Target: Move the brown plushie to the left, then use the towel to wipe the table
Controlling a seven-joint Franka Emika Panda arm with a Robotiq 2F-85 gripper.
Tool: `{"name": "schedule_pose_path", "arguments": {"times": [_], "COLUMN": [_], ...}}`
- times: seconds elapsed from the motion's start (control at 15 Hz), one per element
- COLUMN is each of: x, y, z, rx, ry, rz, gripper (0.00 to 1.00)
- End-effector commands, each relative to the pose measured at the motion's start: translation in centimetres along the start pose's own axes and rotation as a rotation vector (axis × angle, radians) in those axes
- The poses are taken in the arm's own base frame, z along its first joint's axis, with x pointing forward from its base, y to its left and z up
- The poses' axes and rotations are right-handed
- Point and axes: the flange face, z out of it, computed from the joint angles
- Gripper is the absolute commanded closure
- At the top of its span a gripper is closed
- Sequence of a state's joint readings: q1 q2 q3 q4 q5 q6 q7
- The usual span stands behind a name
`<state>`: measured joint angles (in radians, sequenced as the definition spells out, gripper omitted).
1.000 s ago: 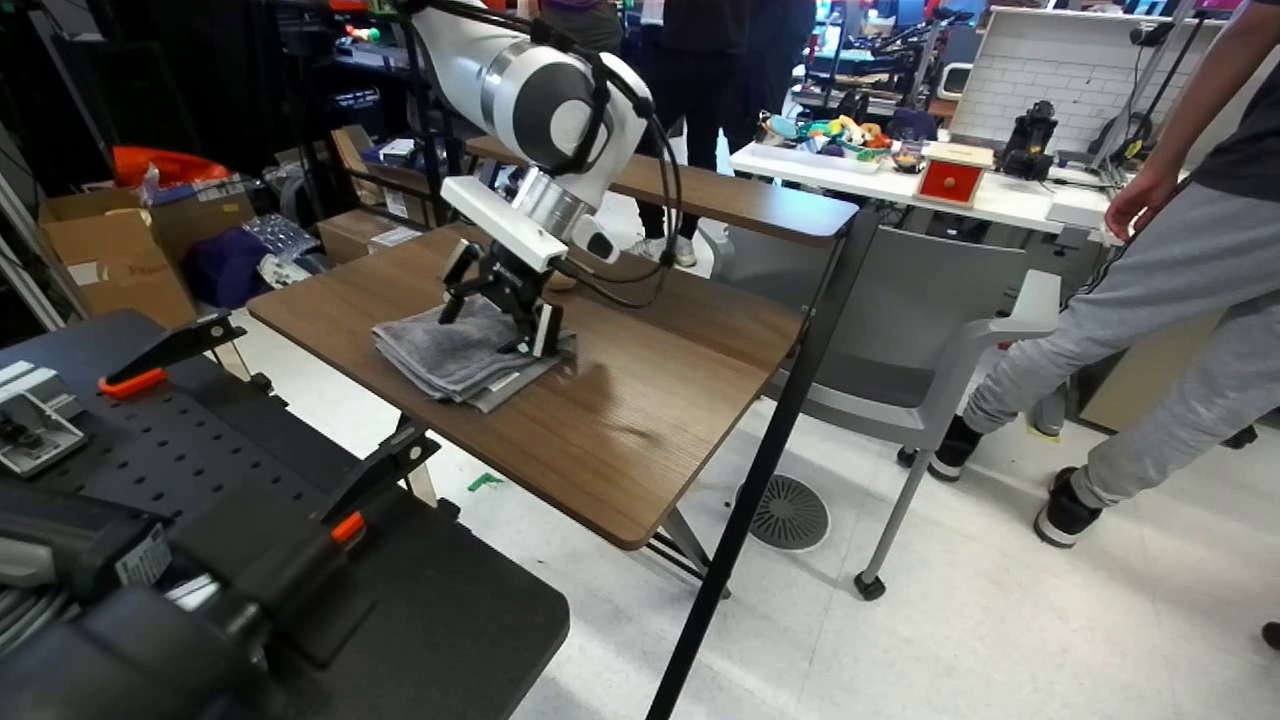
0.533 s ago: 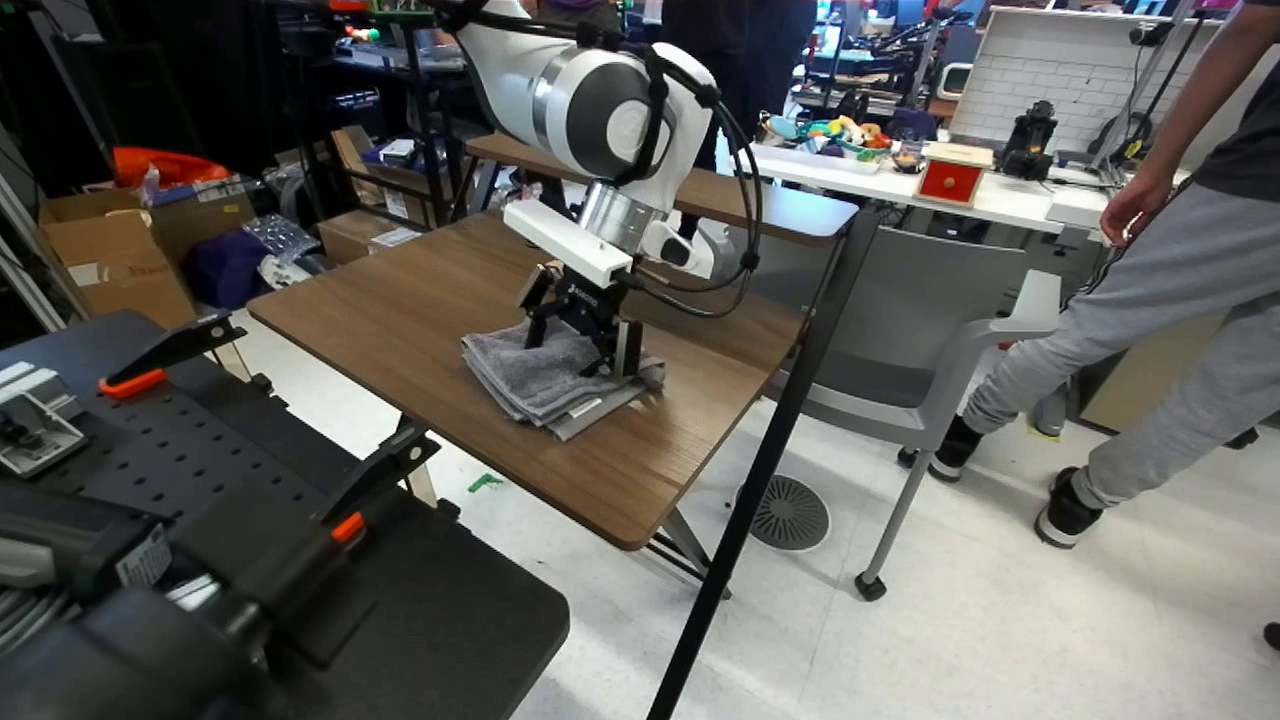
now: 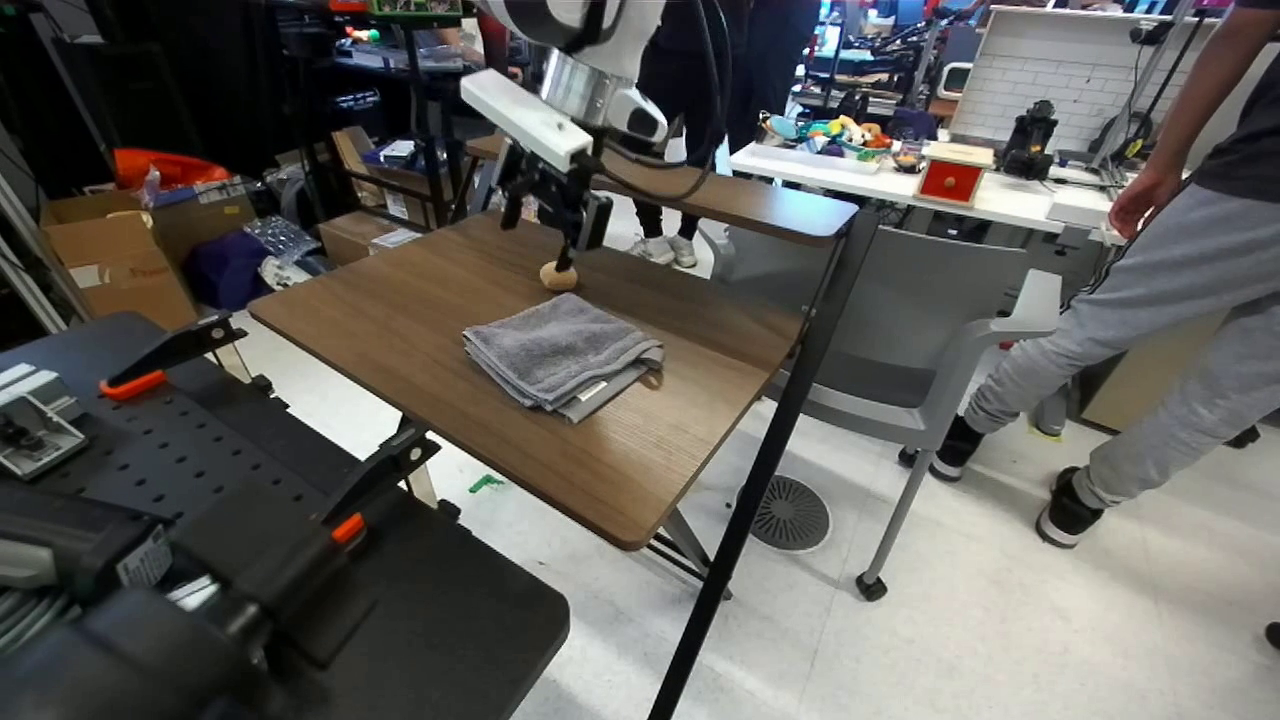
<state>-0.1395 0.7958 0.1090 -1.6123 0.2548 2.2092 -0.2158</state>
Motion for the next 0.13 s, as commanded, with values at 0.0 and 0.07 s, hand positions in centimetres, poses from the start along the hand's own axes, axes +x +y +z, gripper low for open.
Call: {"name": "schedule_pose_path", "arguments": {"times": [0.0,0.07], "x": [-4.0,-1.1], "y": [-4.5,-3.1], "z": [-6.3,-3.5], "rx": [0.105,0.062], "ry": [0.082,0.046], "rz": [-0.115,-0.06], "gripper": [0.0,0.0]}}
